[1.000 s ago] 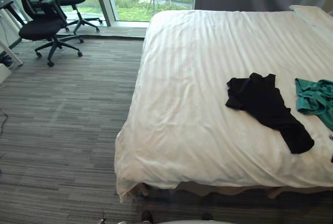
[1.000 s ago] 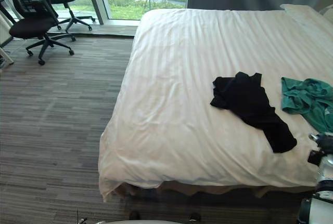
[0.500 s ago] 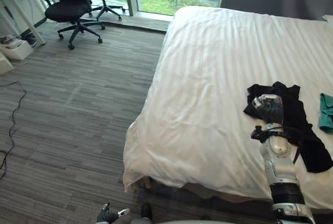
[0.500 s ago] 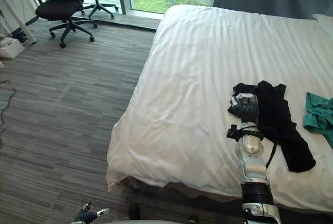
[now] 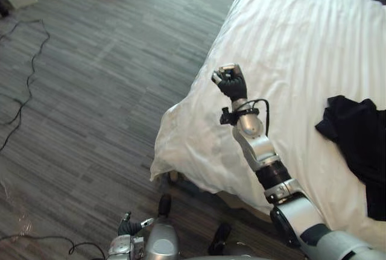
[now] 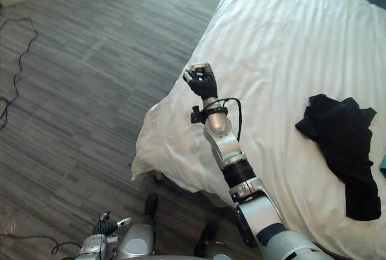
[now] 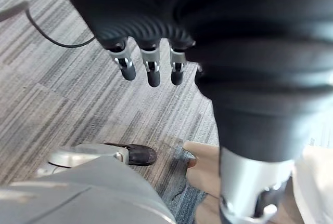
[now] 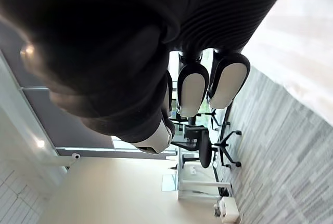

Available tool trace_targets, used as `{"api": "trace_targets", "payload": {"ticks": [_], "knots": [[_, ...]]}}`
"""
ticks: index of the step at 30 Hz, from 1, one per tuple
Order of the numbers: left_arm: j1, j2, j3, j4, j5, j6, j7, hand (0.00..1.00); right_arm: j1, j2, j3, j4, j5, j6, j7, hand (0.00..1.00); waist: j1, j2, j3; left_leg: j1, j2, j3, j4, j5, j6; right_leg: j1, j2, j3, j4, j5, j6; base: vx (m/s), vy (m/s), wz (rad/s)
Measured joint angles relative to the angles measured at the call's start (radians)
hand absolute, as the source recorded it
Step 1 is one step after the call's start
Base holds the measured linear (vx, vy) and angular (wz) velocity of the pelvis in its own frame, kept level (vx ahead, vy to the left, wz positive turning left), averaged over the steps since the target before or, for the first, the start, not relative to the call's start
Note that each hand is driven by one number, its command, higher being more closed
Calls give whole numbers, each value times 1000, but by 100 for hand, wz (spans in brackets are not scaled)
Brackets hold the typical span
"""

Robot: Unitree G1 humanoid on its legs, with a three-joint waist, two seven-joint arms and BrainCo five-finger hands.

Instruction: Tidy the bed and pick cloth on bed and put in laundry

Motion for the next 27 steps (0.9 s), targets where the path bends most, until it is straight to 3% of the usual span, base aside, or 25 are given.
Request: {"api": "trace_targets", "payload": {"ticks": [3,10,12,15,20,22,25,27], "knots": [[-42,-1,-2,0,-18,-6,1,0,-88,-2,-5,35,15,-1,0,100,13,19,54,-58,9,-21,1,20,-5,-59,-5,-16,32,-3,-5,-71,-9,18],[-164,-1,-28,29,-60,-36,3,0,-182,-88,-113,197,35,-3,-25,100,56,130,117,-237,5,-59,1,71,-3,-264,-38,-43,160,-31,-18,-83,-20,15],[-199,2,-55,49,-68,-44,8,0,-199,-107,-119,186,33,-56,-20,100,53,148,126,-292,0,-66,1,81,-10,-341,-54,-40,210,-46,-25,-103,-45,4],[-247,-5,-107,67,-86,-53,18,0,-236,-114,-129,200,33,-98,-18,100,52,170,133,-341,-7,-65,1,93,-8,-418,-76,-23,266,-64,-24,-83,-42,-3],[-276,-18,-110,65,-89,-55,18,0,-228,-64,-136,199,22,-127,-9,100,42,170,127,-360,-20,-35,1,91,-4,-477,-100,11,312,-76,-12,-53,-25,-9],[-271,-45,-43,61,-89,-48,17,0,-166,-4,-106,184,3,-127,12,100,0,164,98,-361,-30,-10,1,92,-6,-485,-115,21,321,-81,-5,8,6,-3],[-274,-69,-5,38,-89,-40,16,0,-10,62,-39,131,-16,-127,50,100,-34,140,51,-344,-35,13,2,91,-3,-484,-121,40,323,-80,-6,60,-15,-13],[-275,-79,-8,34,-89,-40,8,0,53,88,-3,124,-16,-127,70,100,-57,138,50,-315,-36,14,2,93,1,-454,-121,42,317,-82,-5,43,-39,-8]]}}
